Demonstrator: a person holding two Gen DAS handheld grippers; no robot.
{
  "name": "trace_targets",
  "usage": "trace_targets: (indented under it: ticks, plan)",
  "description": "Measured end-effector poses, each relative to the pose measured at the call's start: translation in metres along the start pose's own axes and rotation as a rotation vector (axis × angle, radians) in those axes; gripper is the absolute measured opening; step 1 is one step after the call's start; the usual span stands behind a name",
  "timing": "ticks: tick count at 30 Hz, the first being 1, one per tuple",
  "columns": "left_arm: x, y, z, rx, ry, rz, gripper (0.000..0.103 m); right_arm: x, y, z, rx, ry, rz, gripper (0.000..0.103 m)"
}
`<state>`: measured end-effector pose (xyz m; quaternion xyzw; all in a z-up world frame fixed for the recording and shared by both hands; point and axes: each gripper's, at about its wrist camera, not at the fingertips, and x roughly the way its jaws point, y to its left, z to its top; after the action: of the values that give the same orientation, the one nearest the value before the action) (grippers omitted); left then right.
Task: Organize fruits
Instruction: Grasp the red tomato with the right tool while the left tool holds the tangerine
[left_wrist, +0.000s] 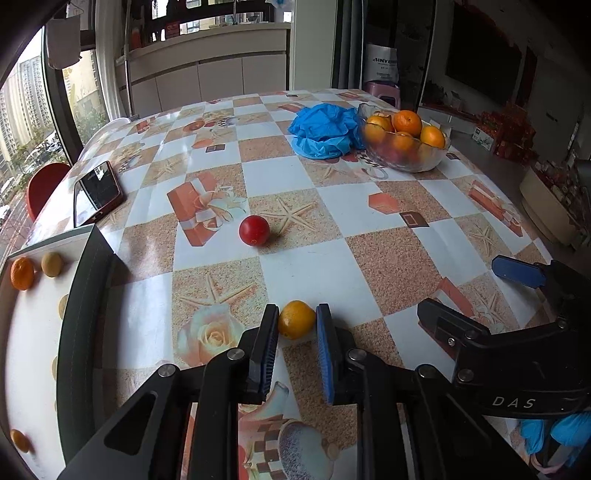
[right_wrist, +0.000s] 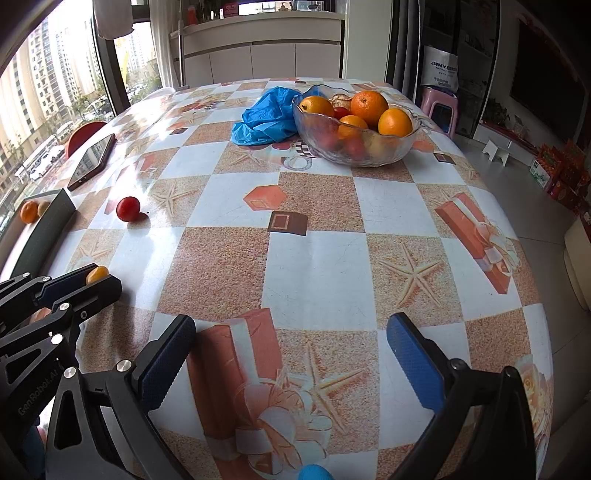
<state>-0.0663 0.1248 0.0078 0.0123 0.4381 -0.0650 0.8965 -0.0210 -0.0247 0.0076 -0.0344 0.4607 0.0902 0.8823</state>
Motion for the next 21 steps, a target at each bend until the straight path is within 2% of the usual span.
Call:
trace_targets:
  ticks: [8,14,16,19,21]
  plan:
    - [-0.014,0.018,-0.018,-0.037,-0.010,0.029,0.022,0.001,0.003,0.003,-0.001,0.024,-0.004,0.103]
    - [-0.034,0.037,-0.044,-0.083,-0.028,0.070,0.022,0.010,0.040,0.024,-0.049,0.039,0.146,0.103]
    - [-0.037,0.041,-0.048,-0.095,-0.035,0.074,0.022,0.016,0.058,0.034,-0.071,0.031,0.163,0.102]
    - [-0.038,0.046,-0.051,-0.113,-0.045,0.070,0.022,0.027,0.083,0.048,-0.111,0.013,0.167,0.094]
    - [-0.038,0.047,-0.052,-0.120,-0.048,0.069,0.022,0.032,0.098,0.058,-0.136,0.001,0.175,0.084]
